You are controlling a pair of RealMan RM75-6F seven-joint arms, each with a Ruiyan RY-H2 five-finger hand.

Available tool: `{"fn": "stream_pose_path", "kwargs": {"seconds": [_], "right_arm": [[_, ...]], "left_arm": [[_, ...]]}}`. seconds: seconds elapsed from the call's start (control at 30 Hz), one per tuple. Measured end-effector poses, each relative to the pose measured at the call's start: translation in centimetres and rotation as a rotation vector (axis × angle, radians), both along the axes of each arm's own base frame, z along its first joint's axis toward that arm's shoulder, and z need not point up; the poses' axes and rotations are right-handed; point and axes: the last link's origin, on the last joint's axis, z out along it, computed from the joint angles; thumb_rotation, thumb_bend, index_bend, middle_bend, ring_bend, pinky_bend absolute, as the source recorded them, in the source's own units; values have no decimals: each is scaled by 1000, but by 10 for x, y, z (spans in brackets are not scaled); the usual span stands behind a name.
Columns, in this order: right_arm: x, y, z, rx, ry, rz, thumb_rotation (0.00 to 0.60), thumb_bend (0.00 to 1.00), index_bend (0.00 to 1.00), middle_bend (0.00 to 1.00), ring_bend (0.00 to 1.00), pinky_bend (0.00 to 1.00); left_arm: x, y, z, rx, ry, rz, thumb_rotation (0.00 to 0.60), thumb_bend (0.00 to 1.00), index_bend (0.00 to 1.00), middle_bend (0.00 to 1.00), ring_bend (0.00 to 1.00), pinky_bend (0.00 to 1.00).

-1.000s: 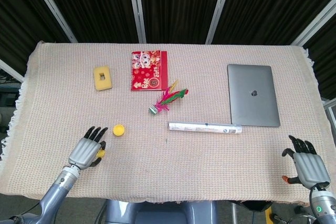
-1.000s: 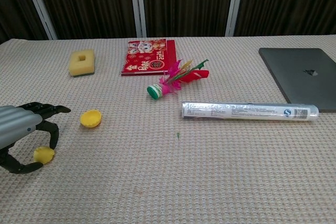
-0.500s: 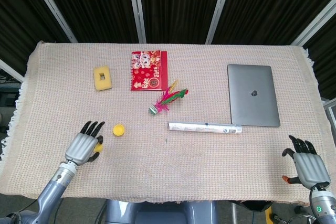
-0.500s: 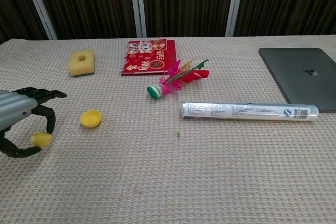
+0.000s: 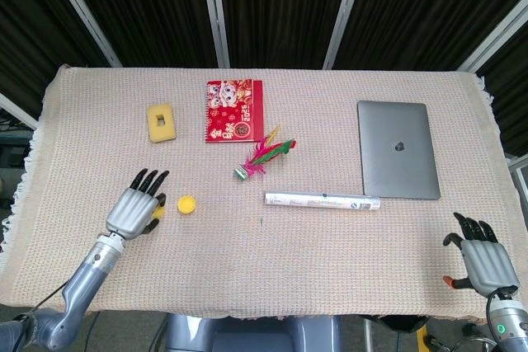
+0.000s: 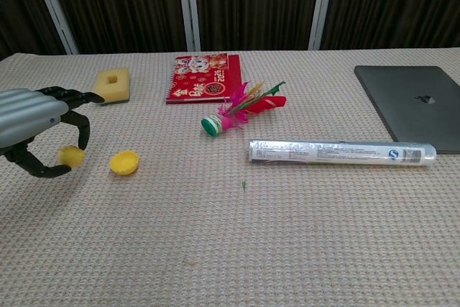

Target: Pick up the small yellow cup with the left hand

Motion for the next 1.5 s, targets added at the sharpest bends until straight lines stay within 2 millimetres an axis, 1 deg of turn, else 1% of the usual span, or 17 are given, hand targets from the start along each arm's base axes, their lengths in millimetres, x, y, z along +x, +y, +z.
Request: {"fn": "stream_pose_path", "kwargs": {"seconds": [0.23, 0.4, 0.5, 0.8, 1.03, 1.5], "right_arm": [[0, 0, 0, 1, -1, -1, 600, 0, 372, 0, 0, 0], [0, 0, 0, 2, -2, -2, 600, 0, 372, 0, 0, 0], [0, 0, 0, 2, -2, -2, 600, 0, 372, 0, 0, 0], [0, 0, 0, 2, -2, -2, 600, 0, 372, 0, 0, 0], [0, 0, 0, 2, -2, -1, 600, 0, 372, 0, 0, 0], [-1, 0, 0, 2, -5, -4, 600, 0, 372, 0, 0, 0]], "left_arm": [[4, 10, -17, -2, 6, -8, 600, 319, 486, 0, 0, 0], [9, 14, -31, -7, -6, -16, 600, 318, 486, 0, 0, 0], [12, 14, -35, -9, -9, -27, 600, 318, 487, 0, 0, 0], [18, 23, -32, 7, -13, -45, 600, 320, 489, 0, 0, 0], [22, 26, -31, 8, -14, -54, 600, 319, 490, 0, 0, 0], [29, 30, -51, -13, -17, -61, 600, 319, 491, 0, 0, 0]]}}
